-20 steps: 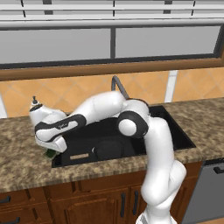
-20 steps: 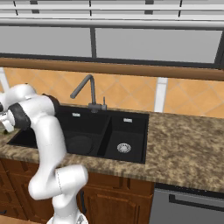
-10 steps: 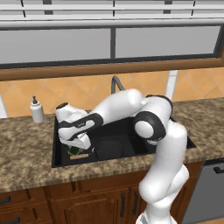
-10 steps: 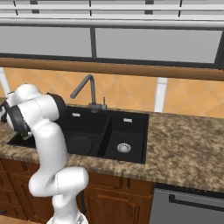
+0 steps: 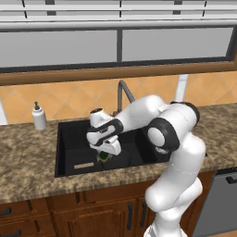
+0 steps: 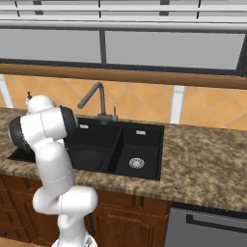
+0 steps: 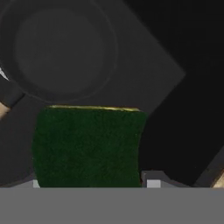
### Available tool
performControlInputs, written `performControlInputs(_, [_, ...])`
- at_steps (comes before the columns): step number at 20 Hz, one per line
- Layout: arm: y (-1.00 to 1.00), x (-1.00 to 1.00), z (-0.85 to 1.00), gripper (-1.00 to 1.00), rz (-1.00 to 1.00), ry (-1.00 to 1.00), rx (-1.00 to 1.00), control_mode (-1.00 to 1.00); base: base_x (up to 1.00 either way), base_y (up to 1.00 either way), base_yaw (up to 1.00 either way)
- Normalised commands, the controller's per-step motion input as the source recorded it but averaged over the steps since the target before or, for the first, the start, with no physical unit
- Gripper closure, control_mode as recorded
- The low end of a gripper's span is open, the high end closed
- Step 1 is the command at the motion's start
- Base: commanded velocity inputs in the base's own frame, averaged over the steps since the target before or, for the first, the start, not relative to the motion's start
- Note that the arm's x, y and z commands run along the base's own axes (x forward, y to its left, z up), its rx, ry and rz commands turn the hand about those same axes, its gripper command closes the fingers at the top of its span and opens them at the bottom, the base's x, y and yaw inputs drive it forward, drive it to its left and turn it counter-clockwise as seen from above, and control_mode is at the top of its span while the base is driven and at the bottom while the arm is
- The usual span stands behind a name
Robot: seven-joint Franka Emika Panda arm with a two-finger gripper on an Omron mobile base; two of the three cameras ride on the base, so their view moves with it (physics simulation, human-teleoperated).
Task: Pick the pan and sponge and place them into the sink. Then turn on the water.
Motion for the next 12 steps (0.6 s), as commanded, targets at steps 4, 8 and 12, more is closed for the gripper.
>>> performControlInputs(4, [-0.38,0.24,-0.71,1.00,0.00,0.00,0.00,-1.00,0.00,0.00,0.00])
performControlInputs(8, [-0.06,0.09,-0.68,1.00,0.00,0.00,0.01,-1.00,0.00,0.00,0.00])
performControlInputs(12, [0.00,0.14,-0.28,1.00,0.00,-0.07,0.11,-1.00,0.00,0.00,0.00])
